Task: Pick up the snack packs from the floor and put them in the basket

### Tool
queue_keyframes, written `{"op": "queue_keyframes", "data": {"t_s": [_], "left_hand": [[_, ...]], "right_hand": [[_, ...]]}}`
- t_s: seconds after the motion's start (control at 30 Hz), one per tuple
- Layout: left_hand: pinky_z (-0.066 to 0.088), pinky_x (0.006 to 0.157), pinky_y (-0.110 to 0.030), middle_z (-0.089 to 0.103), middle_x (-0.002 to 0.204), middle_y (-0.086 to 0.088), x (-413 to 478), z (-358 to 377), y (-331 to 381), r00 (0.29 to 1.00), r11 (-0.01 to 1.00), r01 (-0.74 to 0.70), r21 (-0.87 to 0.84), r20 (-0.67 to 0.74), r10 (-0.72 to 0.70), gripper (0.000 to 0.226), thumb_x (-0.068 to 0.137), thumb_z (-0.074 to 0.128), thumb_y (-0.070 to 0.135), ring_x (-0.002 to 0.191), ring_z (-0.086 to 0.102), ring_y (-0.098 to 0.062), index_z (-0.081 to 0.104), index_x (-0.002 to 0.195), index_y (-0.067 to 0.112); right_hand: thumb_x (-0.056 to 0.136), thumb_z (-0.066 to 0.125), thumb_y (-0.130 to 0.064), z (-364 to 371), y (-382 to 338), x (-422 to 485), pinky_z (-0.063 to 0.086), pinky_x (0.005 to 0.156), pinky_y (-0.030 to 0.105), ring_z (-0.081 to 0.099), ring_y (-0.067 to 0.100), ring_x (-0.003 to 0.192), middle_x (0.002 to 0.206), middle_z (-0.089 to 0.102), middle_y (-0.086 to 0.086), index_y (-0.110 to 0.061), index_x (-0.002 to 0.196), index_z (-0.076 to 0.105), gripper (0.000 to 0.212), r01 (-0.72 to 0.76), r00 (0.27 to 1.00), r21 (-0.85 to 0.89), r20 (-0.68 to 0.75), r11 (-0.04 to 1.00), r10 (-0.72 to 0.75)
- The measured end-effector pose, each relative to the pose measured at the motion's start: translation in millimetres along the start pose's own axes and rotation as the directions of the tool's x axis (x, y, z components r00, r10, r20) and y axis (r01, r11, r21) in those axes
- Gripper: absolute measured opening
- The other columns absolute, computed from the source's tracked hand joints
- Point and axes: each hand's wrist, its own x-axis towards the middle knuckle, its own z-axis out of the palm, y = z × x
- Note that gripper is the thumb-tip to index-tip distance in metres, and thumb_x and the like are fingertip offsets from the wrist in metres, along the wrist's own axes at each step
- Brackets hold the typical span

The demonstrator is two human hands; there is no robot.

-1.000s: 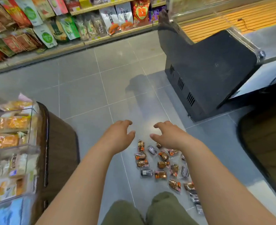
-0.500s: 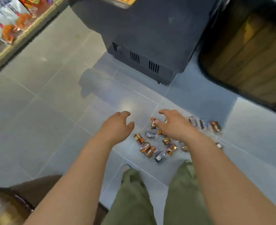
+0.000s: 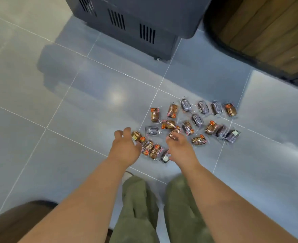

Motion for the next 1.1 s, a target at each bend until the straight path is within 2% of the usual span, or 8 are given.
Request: {"op": "queue_keyframes", "data": {"t_s": [0.07, 0.17, 0.33, 0.43, 0.6, 0.77, 0.97, 1.1], "left_hand": [[0.042, 0.099, -0.04, 0.017, 0.144, -0.011, 29, 29, -12, 1.0, 1.0, -0.001, 0.019, 0.01, 0.001, 0.063, 0.091, 0.054, 0.024, 0.117, 0.048, -0.036, 0.021, 0.145, 0.019], [0.044, 0.097, -0.041, 0.015, 0.145, -0.01, 68, 71, -32, 0.999, 0.995, -0.014, 0.098, 0.043, 0.01, 0.066, 0.09, 0.055, 0.026, 0.118, 0.047, -0.036, 0.019, 0.145, 0.02], [0.039, 0.104, -0.042, 0.012, 0.151, -0.01, 122, 140, -69, 0.993, 0.954, -0.074, 0.291, 0.113, 0.043, 0.071, 0.09, 0.054, 0.037, 0.131, 0.034, -0.034, 0.016, 0.148, 0.022], [0.037, 0.105, -0.042, 0.019, 0.151, -0.011, 150, 176, -87, 0.974, 0.921, -0.123, 0.369, 0.223, 0.041, 0.069, 0.092, 0.05, 0.04, 0.133, 0.031, -0.033, 0.015, 0.149, 0.024], [0.04, 0.102, -0.041, 0.036, 0.142, -0.012, 188, 229, -110, 0.943, 0.893, -0.183, 0.411, 0.331, 0.041, 0.068, 0.092, 0.047, 0.037, 0.129, 0.037, -0.032, 0.013, 0.15, 0.024], [0.037, 0.105, -0.043, 0.023, 0.149, -0.01, 226, 278, -122, 0.944, 0.912, -0.164, 0.377, 0.328, 0.034, 0.072, 0.091, 0.051, 0.034, 0.133, 0.029, -0.032, 0.009, 0.149, 0.028], [0.019, 0.115, -0.046, -0.009, 0.157, -0.004, 273, 324, -129, 0.957, 0.932, -0.064, 0.357, 0.286, -0.044, 0.084, 0.09, 0.054, 0.042, 0.143, 0.003, -0.033, -0.005, 0.149, 0.037], [0.018, 0.114, -0.045, -0.011, 0.157, -0.005, 300, 349, -138, 0.968, 0.941, 0.004, 0.339, 0.235, -0.089, 0.088, 0.089, 0.055, 0.036, 0.142, 0.007, -0.034, -0.01, 0.149, 0.035]], "right_hand": [[0.094, 0.05, -0.031, 16, 24, 35, 0.05, 0.093, 0.046, 0.058, 0.02, 0.086, 0.086, 0.057, 0.001, -0.021, 0.137, 0.043, 0.045, -0.064, 0.998, 0.056, -0.009, 0.996, 0.064], [0.093, 0.052, -0.03, 38, 61, 83, 0.045, 0.101, 0.045, 0.055, 0.023, 0.109, 0.12, 0.056, 0.006, -0.02, 0.141, 0.039, 0.05, -0.138, 0.99, 0.111, -0.027, 0.984, 0.142], [0.091, 0.058, -0.035, 67, 118, 152, 0.039, 0.104, 0.035, 0.049, 0.029, 0.124, 0.141, 0.046, 0.008, -0.018, 0.144, 0.033, 0.061, -0.11, 0.994, -0.073, 0.014, 0.991, 0.111], [0.085, 0.061, -0.04, 77, 154, 187, 0.046, 0.091, 0.036, 0.054, 0.027, 0.108, 0.132, 0.052, 0.012, -0.021, 0.136, 0.04, 0.059, -0.153, 0.988, -0.077, -0.004, 0.985, 0.153], [0.084, 0.063, -0.036, 94, 200, 234, 0.047, 0.098, 0.048, 0.049, 0.03, 0.113, 0.133, 0.039, 0.01, -0.028, 0.132, 0.035, 0.056, -0.258, 0.966, -0.016, -0.026, 0.966, 0.258], [0.085, 0.059, -0.037, 115, 237, 273, 0.05, 0.094, 0.05, 0.052, 0.032, 0.11, 0.13, 0.039, 0.011, -0.029, 0.136, 0.028, 0.06, -0.274, 0.961, -0.029, -0.048, 0.961, 0.272], [0.089, 0.053, -0.033, 132, 262, 318, 0.048, 0.095, 0.051, 0.053, 0.035, 0.115, 0.138, 0.034, 0.009, -0.027, 0.14, 0.028, 0.057, -0.226, 0.973, 0.011, -0.033, 0.974, 0.227], [0.09, 0.054, -0.037, 141, 275, 342, 0.048, 0.096, 0.05, 0.052, 0.032, 0.116, 0.137, 0.035, 0.006, -0.029, 0.138, 0.029, 0.055, -0.188, 0.982, 0.018, 0.002, 0.982, 0.188]]}}
